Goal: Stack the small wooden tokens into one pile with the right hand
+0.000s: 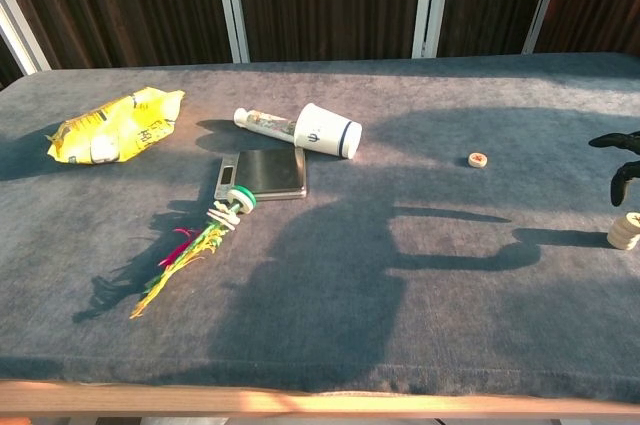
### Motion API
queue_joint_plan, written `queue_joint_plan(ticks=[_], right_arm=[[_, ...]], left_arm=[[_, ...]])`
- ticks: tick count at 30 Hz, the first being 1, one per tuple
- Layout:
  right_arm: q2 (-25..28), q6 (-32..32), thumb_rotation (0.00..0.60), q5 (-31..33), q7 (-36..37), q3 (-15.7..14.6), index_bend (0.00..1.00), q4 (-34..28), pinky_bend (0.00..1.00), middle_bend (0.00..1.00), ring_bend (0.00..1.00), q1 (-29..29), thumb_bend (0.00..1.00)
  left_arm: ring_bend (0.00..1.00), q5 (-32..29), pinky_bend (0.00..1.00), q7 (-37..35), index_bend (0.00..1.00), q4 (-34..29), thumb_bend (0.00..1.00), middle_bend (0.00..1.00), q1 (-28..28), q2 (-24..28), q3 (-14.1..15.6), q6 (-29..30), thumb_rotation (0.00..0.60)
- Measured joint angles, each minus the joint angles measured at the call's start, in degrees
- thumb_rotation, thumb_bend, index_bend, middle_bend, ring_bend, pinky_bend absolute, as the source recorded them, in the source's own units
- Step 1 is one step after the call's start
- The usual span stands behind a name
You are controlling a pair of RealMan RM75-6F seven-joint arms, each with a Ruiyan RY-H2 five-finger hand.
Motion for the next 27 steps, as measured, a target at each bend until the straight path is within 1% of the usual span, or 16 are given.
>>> queue_joint_plan(ticks=[8,11,14,18,20,23,27], right_arm=[[1.1,1.9,0.600,-0.7,1.0,-0.1,0.47,-1.4,0.00,0.02,0.00,-0.7,0.50],[1.4,2.5,0.600,-1.1,0.3,-0.2,0.45,-1.6,0.00,0.02,0.00,-1.0,0.50],[1.4,3.0,0.600,-0.8,-0.2,0.2,0.41,-1.5,0.00,0.02,0.00,-1.2,0.45],[0.8,2.5,0.600,1.4,1.4,2.4,0.38,-0.9,0.00,0.02,0.00,-0.7,0.42],[0.3,1.5,0.600,3.0,2.0,4.4,0.38,-0.4,0.00,0.02,0.00,0.3,0.42],[-0.3,-1.1,0.600,5.8,2.4,7.3,0.40,0.0,0.00,0.02,0.00,2.5,0.42],[-1.5,-6.8,0.600,10.0,1.8,11.0,0.41,0.3,0.00,0.02,0.00,6.7,0.42]], left_arm=[[0.00,0.2,0.04,-0.2,0.00,0.0,0.37,0.00,0.1,0.1,0.0,0.2,0.600],[0.00,0.2,0.04,-0.3,0.00,0.0,0.37,0.00,0.1,0.1,0.0,0.3,0.600],[0.00,0.2,0.04,-0.3,0.00,0.0,0.37,0.00,0.1,0.1,0.0,0.3,0.600],[0.00,0.0,0.04,-0.2,0.00,0.0,0.37,0.00,0.0,0.0,0.0,-0.1,0.600],[0.00,-0.3,0.04,0.0,0.00,0.1,0.37,0.00,-0.2,-0.1,-0.1,-0.5,0.600],[0.00,-0.7,0.04,0.2,0.00,0.1,0.37,0.00,-0.4,-0.2,-0.3,-0.9,0.600],[0.00,-0.9,0.04,0.2,0.00,0.1,0.37,0.00,-0.5,-0.3,-0.4,-1.0,0.600]])
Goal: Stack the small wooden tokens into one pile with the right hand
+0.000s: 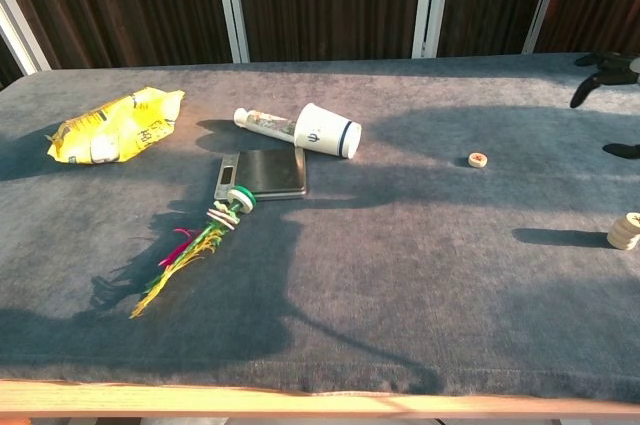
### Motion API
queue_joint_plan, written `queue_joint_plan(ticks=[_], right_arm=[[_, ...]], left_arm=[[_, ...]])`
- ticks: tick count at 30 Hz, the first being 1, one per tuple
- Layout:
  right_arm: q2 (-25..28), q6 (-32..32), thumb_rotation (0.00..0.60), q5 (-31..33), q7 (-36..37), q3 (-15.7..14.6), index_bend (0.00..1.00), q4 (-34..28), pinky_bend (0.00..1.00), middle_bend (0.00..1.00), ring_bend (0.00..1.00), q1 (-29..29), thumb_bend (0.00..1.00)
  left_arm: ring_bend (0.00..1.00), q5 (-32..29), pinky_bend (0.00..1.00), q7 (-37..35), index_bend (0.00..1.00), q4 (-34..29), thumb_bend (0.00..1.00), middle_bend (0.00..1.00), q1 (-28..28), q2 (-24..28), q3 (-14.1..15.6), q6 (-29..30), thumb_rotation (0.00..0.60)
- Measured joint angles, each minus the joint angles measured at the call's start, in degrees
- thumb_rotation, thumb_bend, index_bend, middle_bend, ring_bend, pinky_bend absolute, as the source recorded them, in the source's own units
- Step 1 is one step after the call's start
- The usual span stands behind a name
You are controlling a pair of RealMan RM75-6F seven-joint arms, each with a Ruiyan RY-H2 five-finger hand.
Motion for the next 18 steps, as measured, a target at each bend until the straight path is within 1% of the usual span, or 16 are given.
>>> queue_joint_plan(ticks=[5,10,15,18], right_arm=[[-2.8,-4.4,0.600,4.1,-5.4,2.5,0.43,1.6,0.00,0.02,0.00,3.9,0.42],[-7.6,-8.0,0.600,8.8,-13.1,4.8,0.45,5.0,0.00,0.02,0.00,7.9,0.42],[-12.2,-12.4,0.600,13.9,-16.4,7.3,0.45,9.3,0.00,0.02,0.00,12.3,0.42],[-14.3,-15.1,0.600,15.8,-17.8,7.9,0.46,11.5,0.00,0.02,0.00,14.4,0.42]], left_arm=[[0.00,-0.1,0.04,-0.2,0.00,0.0,0.37,0.00,0.0,0.2,-0.1,0.1,0.600],[0.00,-0.3,0.04,-0.8,0.00,0.0,0.37,0.00,0.1,0.5,-0.3,0.6,0.600],[0.00,-0.2,0.04,-1.0,0.00,0.0,0.37,0.00,0.1,0.7,-0.3,0.7,0.600],[0.00,-0.4,0.04,-1.2,0.00,0.1,0.37,0.00,0.2,0.8,-0.3,0.8,0.600]])
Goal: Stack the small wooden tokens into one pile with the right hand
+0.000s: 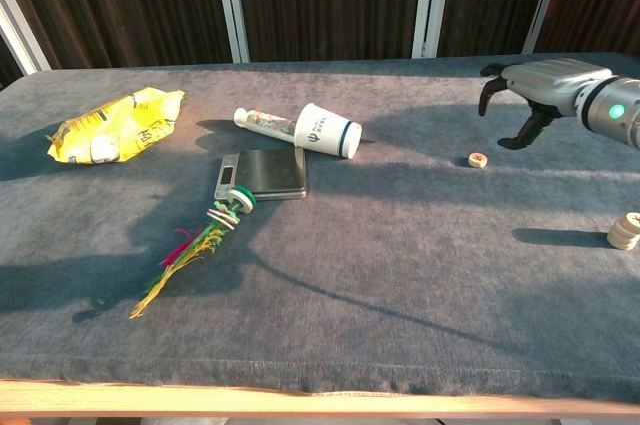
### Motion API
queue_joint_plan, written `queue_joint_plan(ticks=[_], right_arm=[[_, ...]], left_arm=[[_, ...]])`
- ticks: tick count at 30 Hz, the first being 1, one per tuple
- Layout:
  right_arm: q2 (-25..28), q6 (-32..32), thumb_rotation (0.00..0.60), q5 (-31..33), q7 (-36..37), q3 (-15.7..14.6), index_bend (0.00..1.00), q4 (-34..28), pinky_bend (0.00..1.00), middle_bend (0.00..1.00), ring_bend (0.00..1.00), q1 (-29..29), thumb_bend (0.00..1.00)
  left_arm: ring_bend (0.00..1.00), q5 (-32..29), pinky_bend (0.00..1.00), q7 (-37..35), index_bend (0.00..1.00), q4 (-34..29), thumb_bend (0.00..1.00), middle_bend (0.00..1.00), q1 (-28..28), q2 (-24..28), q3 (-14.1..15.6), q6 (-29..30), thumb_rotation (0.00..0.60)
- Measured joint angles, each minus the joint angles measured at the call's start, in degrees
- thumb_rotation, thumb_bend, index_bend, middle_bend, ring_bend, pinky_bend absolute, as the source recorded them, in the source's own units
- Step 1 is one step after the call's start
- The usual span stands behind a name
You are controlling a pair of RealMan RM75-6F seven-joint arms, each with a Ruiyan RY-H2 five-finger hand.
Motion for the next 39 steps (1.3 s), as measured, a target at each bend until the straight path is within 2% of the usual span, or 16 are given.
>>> queue_joint_plan(ticks=[9,16,30,39], right_arm=[[-4.1,-3.2,0.600,1.5,-1.9,-0.7,0.48,5.6,0.00,0.02,0.00,2.4,0.42],[-6.2,-4.2,0.600,0.7,0.0,-1.9,0.53,9.3,0.00,0.02,0.00,2.9,0.42],[-8.0,-5.4,0.600,-0.2,2.7,-2.2,0.59,12.5,0.00,0.02,0.00,3.8,0.48],[-8.1,-5.1,0.600,-0.8,3.2,-2.5,0.68,12.6,0.00,0.02,0.00,3.7,0.53]], left_arm=[[0.00,0.0,0.04,-0.8,0.00,0.1,0.37,0.00,0.1,0.4,-0.2,0.5,0.600],[0.00,0.1,0.04,-1.0,0.00,0.1,0.37,0.00,0.2,0.5,-0.1,0.7,0.600],[0.00,0.2,0.04,-0.9,0.00,0.1,0.37,0.00,0.2,0.5,-0.1,0.7,0.600],[0.00,0.4,0.04,-1.2,0.00,0.1,0.37,0.00,0.2,0.6,-0.1,0.9,0.600]])
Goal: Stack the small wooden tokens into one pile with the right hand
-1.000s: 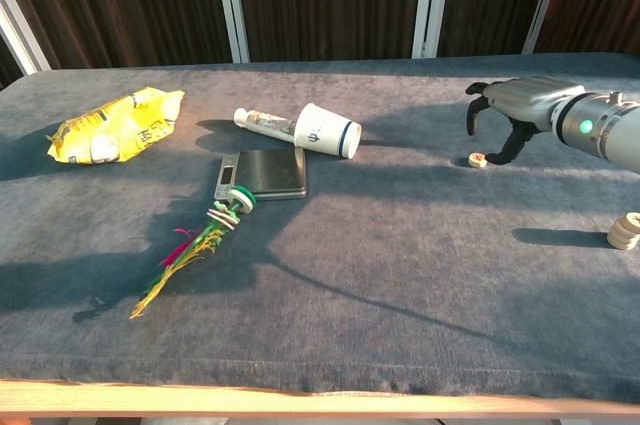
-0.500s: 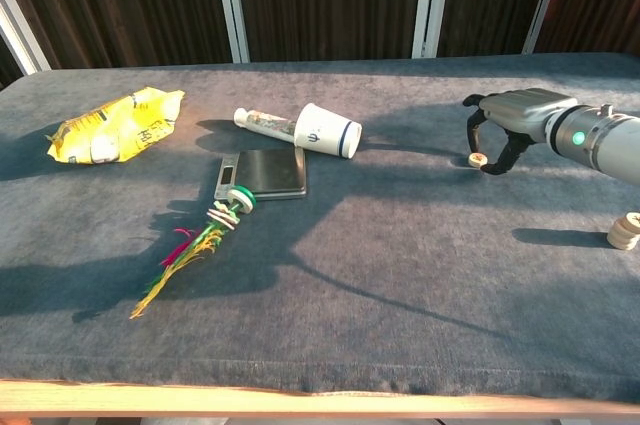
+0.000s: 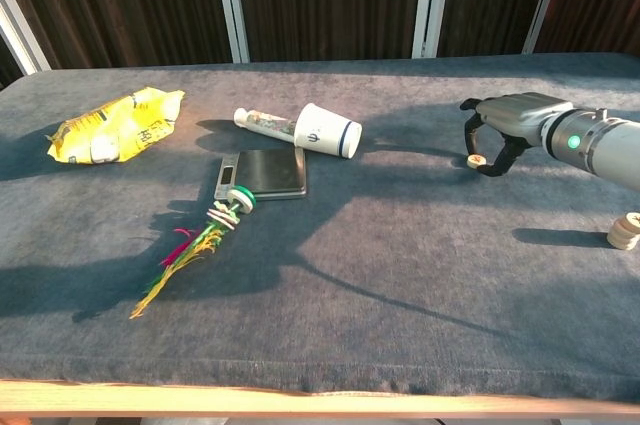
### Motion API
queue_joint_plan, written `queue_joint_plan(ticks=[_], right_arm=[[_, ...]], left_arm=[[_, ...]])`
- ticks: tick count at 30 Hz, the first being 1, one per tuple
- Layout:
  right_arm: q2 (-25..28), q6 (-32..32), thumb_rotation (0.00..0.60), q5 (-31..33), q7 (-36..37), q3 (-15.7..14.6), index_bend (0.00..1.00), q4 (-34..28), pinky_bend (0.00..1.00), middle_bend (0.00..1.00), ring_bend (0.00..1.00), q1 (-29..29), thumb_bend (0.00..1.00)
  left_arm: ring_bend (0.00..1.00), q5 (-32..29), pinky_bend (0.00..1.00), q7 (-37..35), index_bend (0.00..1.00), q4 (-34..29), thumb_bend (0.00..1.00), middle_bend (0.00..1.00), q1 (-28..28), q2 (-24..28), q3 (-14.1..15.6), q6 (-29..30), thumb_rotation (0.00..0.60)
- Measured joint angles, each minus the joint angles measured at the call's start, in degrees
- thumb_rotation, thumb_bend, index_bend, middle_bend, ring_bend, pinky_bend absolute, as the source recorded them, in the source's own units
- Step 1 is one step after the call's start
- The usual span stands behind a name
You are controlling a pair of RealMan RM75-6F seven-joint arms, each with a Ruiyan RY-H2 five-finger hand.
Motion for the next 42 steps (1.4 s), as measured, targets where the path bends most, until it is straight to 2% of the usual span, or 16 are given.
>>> queue_joint_plan(ticks=[6,10,15,18,21,24,28,35,42], right_arm=[[2.4,3.8,0.600,-2.9,2.2,-1.0,0.68,-5.1,0.00,0.02,0.00,-1.4,0.53],[6.9,9.9,0.600,-8.6,4.4,-3.9,0.68,-13.9,0.00,0.02,0.00,-3.9,0.53],[15.0,18.9,0.600,-17.9,5.9,-10.0,0.68,-27.2,0.00,0.02,0.00,-8.4,0.52],[21.6,25.2,0.600,-24.8,6.3,-15.2,0.67,-35.0,0.00,0.02,0.00,-12.0,0.53],[25.6,29.2,0.600,-29.4,7.5,-19.3,0.67,-37.7,0.00,0.02,0.00,-14.8,0.53],[28.4,32.6,0.600,-32.4,10.1,-22.5,0.67,-38.3,0.00,0.02,0.00,-17.9,0.53],[29.2,35.2,0.600,-33.0,12.1,-23.3,0.67,-35.9,0.00,0.02,0.00,-20.3,0.53],[29.4,36.8,0.600,-30.3,18.1,-22.2,0.66,-29.2,0.00,0.02,0.00,-23.3,0.53],[28.1,36.1,0.600,-27.4,20.4,-19.9,0.66,-22.5,0.00,0.02,0.00,-24.8,0.53]], left_arm=[[0.00,0.0,0.04,0.0,0.00,0.0,0.37,0.00,0.0,0.0,0.0,0.0,0.600],[0.00,0.1,0.04,0.1,0.00,0.0,0.37,0.00,0.1,0.0,0.0,0.2,0.600],[0.00,0.1,0.04,0.5,0.00,-0.1,0.37,0.00,0.0,-0.2,0.1,0.0,0.600],[0.00,0.1,0.04,0.8,0.00,-0.1,0.37,0.00,0.0,-0.4,0.2,-0.4,0.600],[0.00,0.0,0.04,1.0,0.00,-0.1,0.37,0.00,-0.1,-0.5,0.2,-0.7,0.600],[0.00,-0.2,0.04,1.1,0.00,-0.1,0.37,0.00,-0.2,-0.6,0.2,-0.9,0.600],[0.00,-0.3,0.04,1.2,0.00,-0.1,0.37,0.00,-0.2,-0.7,0.2,-1.1,0.600],[0.00,-0.4,0.04,1.5,0.00,0.2,0.37,0.00,-0.6,-1.1,0.3,-2.0,0.600],[0.00,-0.7,0.04,1.9,0.00,0.3,0.37,0.00,-0.8,-1.4,0.2,-2.4,0.600]])
